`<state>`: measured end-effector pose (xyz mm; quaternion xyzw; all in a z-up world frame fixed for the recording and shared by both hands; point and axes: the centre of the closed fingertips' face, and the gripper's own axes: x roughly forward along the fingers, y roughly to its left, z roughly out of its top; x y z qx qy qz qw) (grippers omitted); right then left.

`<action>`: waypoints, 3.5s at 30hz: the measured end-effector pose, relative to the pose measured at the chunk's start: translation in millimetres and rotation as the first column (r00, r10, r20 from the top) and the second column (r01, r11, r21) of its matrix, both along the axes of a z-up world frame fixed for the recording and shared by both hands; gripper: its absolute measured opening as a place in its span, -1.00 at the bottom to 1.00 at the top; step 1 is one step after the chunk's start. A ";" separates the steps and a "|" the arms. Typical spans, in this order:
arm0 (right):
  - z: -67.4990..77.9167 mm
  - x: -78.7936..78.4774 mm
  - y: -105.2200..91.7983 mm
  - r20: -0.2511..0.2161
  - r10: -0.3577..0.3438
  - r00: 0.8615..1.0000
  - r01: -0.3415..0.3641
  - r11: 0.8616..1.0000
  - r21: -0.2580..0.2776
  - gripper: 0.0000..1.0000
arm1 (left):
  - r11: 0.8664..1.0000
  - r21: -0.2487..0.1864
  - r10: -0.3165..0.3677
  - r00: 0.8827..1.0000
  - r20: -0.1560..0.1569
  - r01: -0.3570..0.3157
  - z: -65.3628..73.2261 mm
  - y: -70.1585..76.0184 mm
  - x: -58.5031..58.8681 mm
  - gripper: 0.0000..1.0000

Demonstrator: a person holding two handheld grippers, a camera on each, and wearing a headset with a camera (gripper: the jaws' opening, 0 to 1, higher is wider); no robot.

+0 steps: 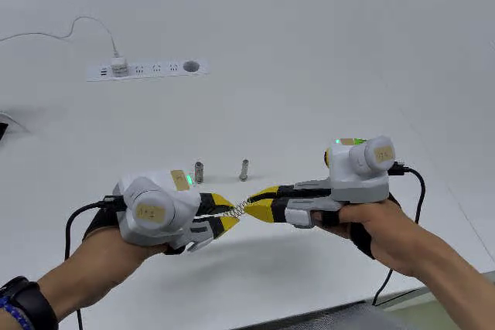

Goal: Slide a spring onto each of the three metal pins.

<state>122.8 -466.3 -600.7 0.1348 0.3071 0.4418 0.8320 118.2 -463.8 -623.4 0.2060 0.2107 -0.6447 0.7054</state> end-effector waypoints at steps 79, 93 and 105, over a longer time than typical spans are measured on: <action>-6.4 12.7 -23.7 0.048 0.565 0.824 -0.451 0.704 -0.549 -0.75 | 0.986 0.032 0.166 0.984 -0.063 -0.164 -12.2 36.5 17.7 -0.20; -18.1 31.1 -28.3 0.044 0.555 0.831 -0.434 0.695 -0.574 -0.75 | 0.961 0.047 0.274 0.958 -0.081 -0.271 -18.8 69.6 31.1 0.06; -27.7 48.8 -38.4 0.027 0.541 0.840 -0.407 0.664 -0.627 -0.75 | 0.934 0.043 0.358 0.928 -0.102 -0.355 -18.2 92.4 38.4 0.23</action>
